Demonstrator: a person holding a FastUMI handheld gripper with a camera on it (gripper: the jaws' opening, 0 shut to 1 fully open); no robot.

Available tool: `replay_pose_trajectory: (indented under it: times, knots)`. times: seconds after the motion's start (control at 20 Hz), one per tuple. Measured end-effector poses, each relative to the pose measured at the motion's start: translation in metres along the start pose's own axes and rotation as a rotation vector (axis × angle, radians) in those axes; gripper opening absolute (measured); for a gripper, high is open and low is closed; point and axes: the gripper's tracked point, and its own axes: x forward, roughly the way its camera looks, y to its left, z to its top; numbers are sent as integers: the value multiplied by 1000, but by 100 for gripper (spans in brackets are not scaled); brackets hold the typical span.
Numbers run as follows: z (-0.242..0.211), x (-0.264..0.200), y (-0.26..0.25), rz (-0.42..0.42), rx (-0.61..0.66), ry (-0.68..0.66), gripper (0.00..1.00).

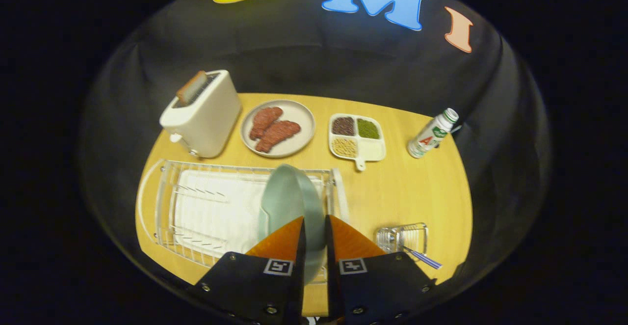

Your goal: Take the plate from the dish rack, then take the spoon from the basket and place it into the plate.

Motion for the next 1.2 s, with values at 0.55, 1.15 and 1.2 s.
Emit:
replay_pose_trajectory:
  times: [0.55, 1.15, 1.2]
  knots:
    - [29, -16, 1, -270, -240, 89, 7]
    - [65, -49, 5, -340, -348, 24, 7]
    - [66, -52, 4, -331, -337, 23, 7]
